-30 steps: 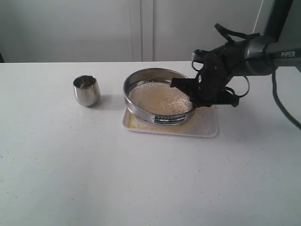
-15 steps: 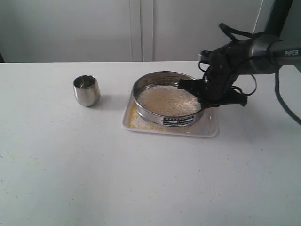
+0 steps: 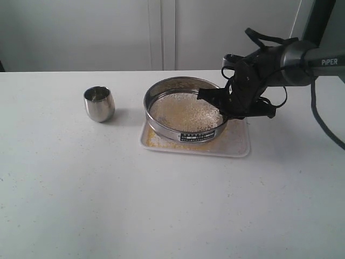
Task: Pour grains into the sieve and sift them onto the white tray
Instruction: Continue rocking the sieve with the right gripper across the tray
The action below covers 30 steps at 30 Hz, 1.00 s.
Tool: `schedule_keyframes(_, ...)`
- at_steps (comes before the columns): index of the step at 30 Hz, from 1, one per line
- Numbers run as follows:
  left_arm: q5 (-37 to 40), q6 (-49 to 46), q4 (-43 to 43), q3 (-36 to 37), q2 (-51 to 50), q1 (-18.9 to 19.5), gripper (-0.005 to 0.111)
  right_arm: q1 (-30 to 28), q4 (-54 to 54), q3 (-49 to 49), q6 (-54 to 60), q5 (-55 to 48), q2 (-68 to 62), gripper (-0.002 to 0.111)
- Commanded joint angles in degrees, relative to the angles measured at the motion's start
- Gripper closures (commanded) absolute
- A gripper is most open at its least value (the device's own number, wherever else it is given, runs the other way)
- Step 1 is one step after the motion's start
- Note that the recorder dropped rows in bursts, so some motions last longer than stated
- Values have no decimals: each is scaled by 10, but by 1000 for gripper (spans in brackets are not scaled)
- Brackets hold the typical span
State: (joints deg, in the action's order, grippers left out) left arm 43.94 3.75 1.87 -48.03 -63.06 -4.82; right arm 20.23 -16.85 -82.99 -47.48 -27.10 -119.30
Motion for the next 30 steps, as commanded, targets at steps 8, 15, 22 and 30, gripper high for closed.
schedule_keyframes(8, 4, -1, 6, 2, 4, 1, 107, -3, 0, -4, -1, 10, 26, 108)
schedule_keyframes(15, 4, -1, 6, 2, 4, 1, 107, -1, 0, 28, -1, -48, 75, 108)
schedule_keyframes(22, 4, -1, 6, 2, 4, 1, 107, 3, 0, 138, -1, -6, 157, 108)
schedule_keyframes(30, 5, -1, 6, 2, 4, 1, 107, 3, 0, 203, -1, 4, 220, 108)
